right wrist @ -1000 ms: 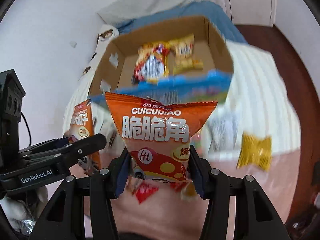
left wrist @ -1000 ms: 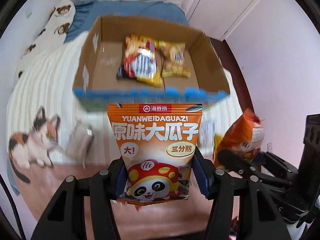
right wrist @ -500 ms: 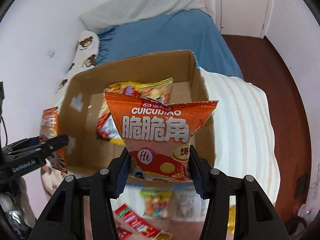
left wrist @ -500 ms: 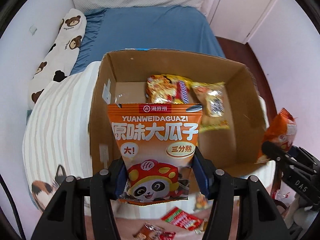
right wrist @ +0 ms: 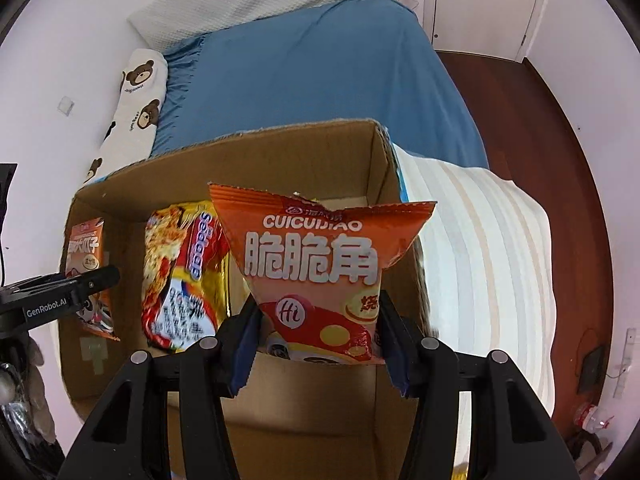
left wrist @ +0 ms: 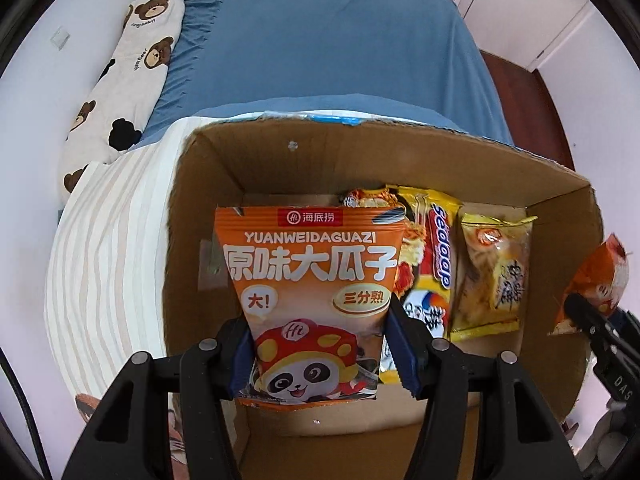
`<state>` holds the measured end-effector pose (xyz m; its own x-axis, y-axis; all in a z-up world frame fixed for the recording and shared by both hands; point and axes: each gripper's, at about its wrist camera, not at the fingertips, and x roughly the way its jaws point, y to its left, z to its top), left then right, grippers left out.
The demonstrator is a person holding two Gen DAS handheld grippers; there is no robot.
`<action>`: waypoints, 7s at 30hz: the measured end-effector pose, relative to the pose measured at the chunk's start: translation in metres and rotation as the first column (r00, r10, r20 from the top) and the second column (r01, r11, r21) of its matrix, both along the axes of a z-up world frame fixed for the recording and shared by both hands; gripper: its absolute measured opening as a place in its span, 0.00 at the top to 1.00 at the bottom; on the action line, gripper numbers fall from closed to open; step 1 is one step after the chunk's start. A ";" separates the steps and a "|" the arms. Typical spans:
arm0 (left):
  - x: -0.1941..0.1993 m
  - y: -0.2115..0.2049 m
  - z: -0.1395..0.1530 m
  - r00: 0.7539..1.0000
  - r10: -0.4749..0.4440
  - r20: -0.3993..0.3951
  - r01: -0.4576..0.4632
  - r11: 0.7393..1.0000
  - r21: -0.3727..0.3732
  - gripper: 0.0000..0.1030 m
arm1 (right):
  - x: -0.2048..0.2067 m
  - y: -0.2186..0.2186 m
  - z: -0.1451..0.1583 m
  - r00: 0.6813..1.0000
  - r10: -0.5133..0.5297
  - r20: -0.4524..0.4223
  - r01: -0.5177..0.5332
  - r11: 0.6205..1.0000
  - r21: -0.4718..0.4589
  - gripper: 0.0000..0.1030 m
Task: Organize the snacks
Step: 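Carry both bags into the cardboard box and open both tools, then lift both tools back from the box, then grasp the brown biscuit pack with the left tool while the right tool grasps the white wafer pack, then carry both packs into the cardboard box and open both tools, then lift both tools back from the box toward the remaining snacks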
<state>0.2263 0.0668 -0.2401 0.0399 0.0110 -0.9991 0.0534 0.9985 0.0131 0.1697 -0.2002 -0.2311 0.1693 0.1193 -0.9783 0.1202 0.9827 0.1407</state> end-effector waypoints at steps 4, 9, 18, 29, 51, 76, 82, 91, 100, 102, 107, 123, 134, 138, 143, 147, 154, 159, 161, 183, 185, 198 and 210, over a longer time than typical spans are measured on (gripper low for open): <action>0.012 0.000 -0.008 1.000 0.012 -0.009 -0.012 1.000 -0.009 0.25 | 0.014 0.004 -0.010 1.000 0.010 -0.025 -0.011 0.999 -0.045 0.18; 0.016 -0.004 -0.005 1.000 0.005 0.020 -0.005 1.000 -0.029 0.09 | 0.019 0.010 -0.011 1.000 0.014 -0.019 -0.015 0.998 -0.056 0.09; -0.012 -0.013 0.010 0.997 -0.001 0.081 0.005 0.999 -0.053 0.09 | 0.005 0.008 -0.007 1.000 0.007 -0.017 -0.008 0.999 -0.047 0.09; -0.087 -0.024 0.052 0.975 -0.022 0.220 0.032 0.999 -0.041 0.09 | -0.056 0.022 0.024 0.997 0.042 0.062 -0.038 0.997 -0.066 0.09; -0.249 -0.019 0.141 0.909 -0.040 0.414 0.066 0.997 -0.048 0.09 | -0.224 0.036 0.132 0.948 0.045 0.316 -0.017 0.996 -0.093 0.09; -0.334 0.045 0.011 0.985 0.159 0.060 -0.156 0.987 -0.048 0.09 | -0.316 0.010 0.032 0.996 -0.082 0.019 0.080 0.992 0.095 0.09; -0.350 0.047 -0.060 0.985 0.134 -0.111 -0.139 0.990 -0.036 0.09 | -0.330 0.010 -0.020 0.994 -0.062 -0.095 0.071 0.993 0.093 0.09; -0.346 0.000 -0.118 0.984 -0.122 -0.129 0.134 0.987 0.090 0.44 | -0.296 -0.010 -0.031 0.994 -0.074 -0.075 0.075 0.997 0.015 0.09; -0.328 0.035 -0.122 0.970 0.165 -0.180 -0.178 0.982 -0.056 0.44 | -0.227 -0.010 -0.081 0.994 -0.038 -0.103 0.033 0.998 -0.049 0.22; -0.328 0.035 -0.123 0.970 0.155 -0.187 -0.169 0.984 -0.063 0.44 | -0.223 -0.006 -0.097 0.988 -0.044 -0.147 0.039 0.999 -0.037 0.41; -0.329 0.014 -0.125 0.979 0.010 -0.203 -0.012 1.000 -0.012 0.41 | -0.235 -0.001 -0.105 0.982 -0.024 -0.189 0.020 1.000 -0.023 0.44; -0.327 0.012 -0.126 0.973 0.042 -0.228 -0.056 0.997 -0.056 0.39 | -0.322 0.003 -0.120 0.930 -0.049 -0.364 0.073 0.996 0.051 0.40; -0.332 0.016 -0.124 0.971 0.020 -0.238 -0.048 0.993 -0.110 0.36 | -0.310 0.013 -0.125 0.933 -0.126 -0.338 0.147 0.988 0.039 0.37; -0.333 0.027 -0.127 0.971 0.037 -0.236 -0.063 0.992 -0.107 0.37 | -0.333 0.019 -0.119 0.940 -0.136 -0.314 0.152 0.988 0.027 0.40; -0.320 0.023 -0.141 0.971 0.031 -0.237 -0.048 0.997 -0.064 0.37 | -0.351 0.006 -0.112 0.930 -0.160 -0.332 0.183 0.982 0.038 0.36; -0.324 0.021 -0.137 0.979 0.055 -0.197 -0.067 0.996 -0.057 0.41 | -0.351 -0.007 -0.117 0.928 -0.167 -0.333 0.192 0.980 0.045 0.36; -0.351 0.015 -0.101 0.984 0.049 -0.172 -0.061 0.996 -0.068 0.47 | -0.366 0.000 -0.103 0.952 -0.135 -0.275 0.143 0.990 0.007 0.50; -0.357 0.012 -0.068 0.987 0.052 -0.153 -0.070 0.991 -0.115 0.47 | -0.369 -0.001 -0.075 0.962 -0.123 -0.244 0.148 0.985 0.087 0.51; -0.354 0.007 -0.047 0.989 0.054 -0.136 -0.074 0.986 -0.149 0.47 | -0.367 0.002 -0.064 0.966 -0.112 -0.232 0.143 0.982 0.121 0.51; -0.142 -0.042 0.141 0.983 -0.050 0.175 0.089 0.970 -0.225 0.47 | -0.132 0.023 0.108 0.990 0.017 0.139 -0.045 0.979 0.200 0.51; -0.126 -0.039 0.124 0.990 -0.045 0.130 0.071 0.976 -0.204 0.47 | -0.119 0.018 0.097 0.994 0.016 0.110 -0.035 0.983 0.179 0.51; -0.086 -0.014 0.013 0.997 -0.002 -0.081 -0.006 0.995 -0.102 0.47 | -0.070 0.011 -0.006 0.994 0.038 -0.104 -0.027 0.994 0.110 0.49; -0.084 -0.014 0.009 0.998 0.027 -0.049 -0.031 0.995 -0.096 0.12 | -0.068 0.017 -0.013 0.990 0.030 -0.141 -0.025 0.999 0.037 0.08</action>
<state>0.1419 0.0526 -0.2306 -0.0066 -0.0858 -0.9963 0.0227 0.9960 -0.0859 0.1020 -0.1831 -0.2437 0.0258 0.1569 -0.9873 0.1139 0.9807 0.1589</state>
